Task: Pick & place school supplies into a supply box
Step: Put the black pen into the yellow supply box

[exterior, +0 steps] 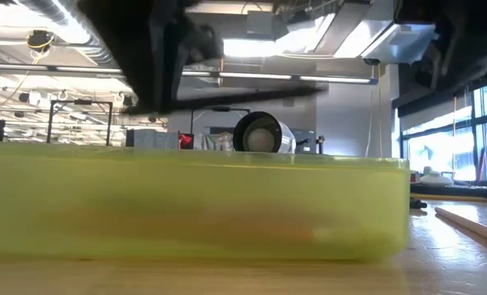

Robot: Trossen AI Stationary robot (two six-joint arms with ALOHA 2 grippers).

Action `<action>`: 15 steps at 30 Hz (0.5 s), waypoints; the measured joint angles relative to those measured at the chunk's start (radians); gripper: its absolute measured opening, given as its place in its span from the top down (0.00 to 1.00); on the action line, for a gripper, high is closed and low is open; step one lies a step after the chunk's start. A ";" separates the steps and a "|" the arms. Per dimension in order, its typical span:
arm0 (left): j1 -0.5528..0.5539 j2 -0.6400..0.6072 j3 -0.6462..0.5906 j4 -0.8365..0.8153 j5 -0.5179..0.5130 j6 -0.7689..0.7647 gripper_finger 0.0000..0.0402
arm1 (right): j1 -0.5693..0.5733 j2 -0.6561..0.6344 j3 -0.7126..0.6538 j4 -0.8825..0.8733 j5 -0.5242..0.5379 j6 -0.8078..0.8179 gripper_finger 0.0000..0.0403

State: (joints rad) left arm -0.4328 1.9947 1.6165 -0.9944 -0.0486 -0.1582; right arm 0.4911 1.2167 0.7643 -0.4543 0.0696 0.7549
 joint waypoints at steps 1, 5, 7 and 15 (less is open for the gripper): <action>0.000 0.013 0.000 0.002 0.006 0.009 0.88 | 0.000 0.000 0.000 -0.011 -0.007 -0.001 0.77; 0.000 0.060 0.000 0.004 0.017 0.015 0.88 | 0.000 0.000 0.000 -0.032 -0.032 -0.024 0.77; 0.000 0.077 0.000 0.004 0.017 0.015 0.88 | 0.000 0.000 0.000 -0.037 -0.046 -0.040 0.77; 0.000 0.087 0.000 0.005 0.006 0.003 0.87 | 0.011 0.000 0.000 -0.057 -0.183 -0.141 0.77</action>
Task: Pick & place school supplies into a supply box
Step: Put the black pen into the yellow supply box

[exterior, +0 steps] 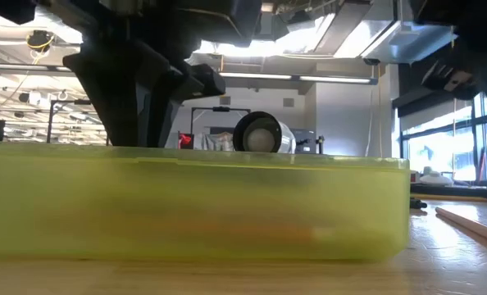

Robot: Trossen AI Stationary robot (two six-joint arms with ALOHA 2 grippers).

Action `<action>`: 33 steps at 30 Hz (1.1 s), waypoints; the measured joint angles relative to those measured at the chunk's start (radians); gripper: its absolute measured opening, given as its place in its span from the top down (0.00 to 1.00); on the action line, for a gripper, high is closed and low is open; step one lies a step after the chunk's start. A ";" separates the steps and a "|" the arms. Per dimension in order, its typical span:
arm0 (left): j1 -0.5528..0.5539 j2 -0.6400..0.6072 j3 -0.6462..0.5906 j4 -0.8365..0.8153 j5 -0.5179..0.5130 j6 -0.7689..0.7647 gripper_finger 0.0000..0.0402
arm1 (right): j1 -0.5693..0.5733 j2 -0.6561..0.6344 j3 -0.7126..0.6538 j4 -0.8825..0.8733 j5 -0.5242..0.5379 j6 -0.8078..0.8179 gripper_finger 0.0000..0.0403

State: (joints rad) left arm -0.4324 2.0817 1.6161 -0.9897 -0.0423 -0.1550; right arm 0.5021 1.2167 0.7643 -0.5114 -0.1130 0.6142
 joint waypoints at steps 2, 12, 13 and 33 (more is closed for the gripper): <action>0.000 -0.003 0.000 0.005 -0.001 -0.027 0.86 | 0.015 0.009 0.000 0.000 -0.018 -0.045 0.77; 0.000 -0.004 0.000 0.017 0.008 -0.068 0.84 | 0.106 0.158 0.017 -0.001 -0.040 -0.176 0.84; 0.000 -0.004 0.000 0.018 0.014 -0.068 0.84 | 0.110 0.178 0.019 -0.002 -0.040 -0.189 0.85; 0.001 -0.031 0.001 0.015 0.042 -0.176 0.62 | 0.116 0.244 0.026 0.052 -0.018 -0.160 0.65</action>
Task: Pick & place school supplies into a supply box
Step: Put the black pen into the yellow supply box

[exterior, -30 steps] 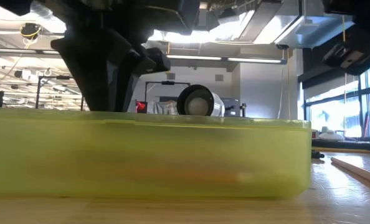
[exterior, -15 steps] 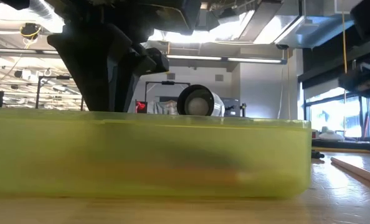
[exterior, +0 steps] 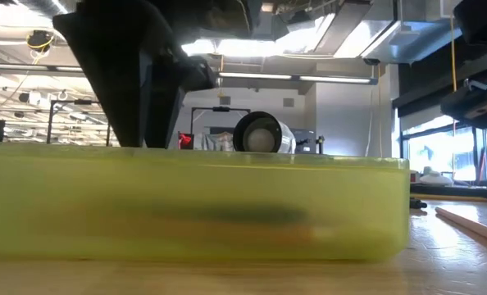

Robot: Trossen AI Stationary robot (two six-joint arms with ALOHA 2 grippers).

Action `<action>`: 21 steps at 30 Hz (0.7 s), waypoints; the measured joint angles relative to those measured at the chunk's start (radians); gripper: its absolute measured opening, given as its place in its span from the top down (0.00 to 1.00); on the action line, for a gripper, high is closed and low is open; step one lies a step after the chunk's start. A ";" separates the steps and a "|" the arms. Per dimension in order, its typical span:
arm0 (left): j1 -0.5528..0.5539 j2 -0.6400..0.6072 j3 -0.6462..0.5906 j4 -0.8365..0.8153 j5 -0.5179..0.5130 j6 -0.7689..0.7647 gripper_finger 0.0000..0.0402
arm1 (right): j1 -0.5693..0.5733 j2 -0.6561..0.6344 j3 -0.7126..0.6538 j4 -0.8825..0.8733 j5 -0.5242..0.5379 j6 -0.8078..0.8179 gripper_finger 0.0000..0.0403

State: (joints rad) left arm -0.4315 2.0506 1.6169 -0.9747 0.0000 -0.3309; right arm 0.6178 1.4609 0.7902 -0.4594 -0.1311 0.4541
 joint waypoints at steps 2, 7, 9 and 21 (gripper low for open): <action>0.000 -0.003 0.000 0.012 0.000 -0.039 0.62 | 0.000 0.000 0.000 0.005 0.005 0.000 0.60; -0.001 -0.004 0.000 0.026 0.000 -0.170 0.62 | 0.000 0.000 0.000 0.046 0.012 0.002 0.51; 0.000 -0.003 0.000 0.030 0.000 -0.213 0.62 | 0.000 0.000 0.000 0.047 0.048 -0.046 0.50; -0.013 -0.006 0.000 0.042 0.041 -0.270 0.62 | 0.005 0.017 0.000 0.022 0.112 -0.286 0.56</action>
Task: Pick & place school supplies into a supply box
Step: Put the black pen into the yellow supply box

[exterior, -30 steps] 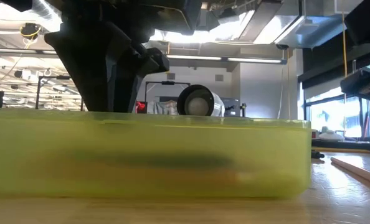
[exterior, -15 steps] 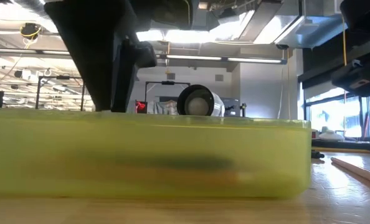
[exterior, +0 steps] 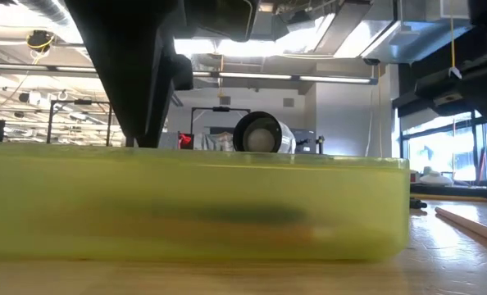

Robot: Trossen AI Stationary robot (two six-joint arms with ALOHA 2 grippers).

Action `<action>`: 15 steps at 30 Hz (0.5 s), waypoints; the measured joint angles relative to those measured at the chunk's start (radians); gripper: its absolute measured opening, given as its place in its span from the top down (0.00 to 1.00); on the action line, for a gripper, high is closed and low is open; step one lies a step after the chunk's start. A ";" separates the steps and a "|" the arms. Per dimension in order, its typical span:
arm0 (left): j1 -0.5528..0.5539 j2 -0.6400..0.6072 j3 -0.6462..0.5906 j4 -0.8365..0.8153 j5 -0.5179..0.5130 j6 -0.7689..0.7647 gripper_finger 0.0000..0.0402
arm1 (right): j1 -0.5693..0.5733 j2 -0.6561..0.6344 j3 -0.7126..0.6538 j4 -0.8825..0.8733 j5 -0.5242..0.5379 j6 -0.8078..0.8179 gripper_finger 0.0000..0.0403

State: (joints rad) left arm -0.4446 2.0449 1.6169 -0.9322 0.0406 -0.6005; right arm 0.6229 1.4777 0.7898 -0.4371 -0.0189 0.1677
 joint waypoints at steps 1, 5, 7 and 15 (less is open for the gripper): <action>-0.004 0.000 0.000 0.006 -0.001 0.000 0.62 | 0.002 0.010 0.000 -0.001 0.000 -0.015 0.57; -0.019 0.000 0.000 0.045 -0.002 0.002 0.62 | 0.020 0.064 0.000 0.004 0.000 -0.057 0.58; -0.022 0.000 0.000 0.055 -0.001 0.001 0.63 | 0.029 0.088 0.000 0.005 0.000 -0.068 0.58; -0.026 -0.001 0.000 0.069 -0.003 0.001 0.63 | 0.030 0.161 0.002 0.002 0.049 -0.020 0.58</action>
State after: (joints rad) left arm -0.4707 2.0441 1.6169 -0.8630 0.0372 -0.5995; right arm 0.6529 1.6385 0.7919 -0.4347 0.0298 0.1478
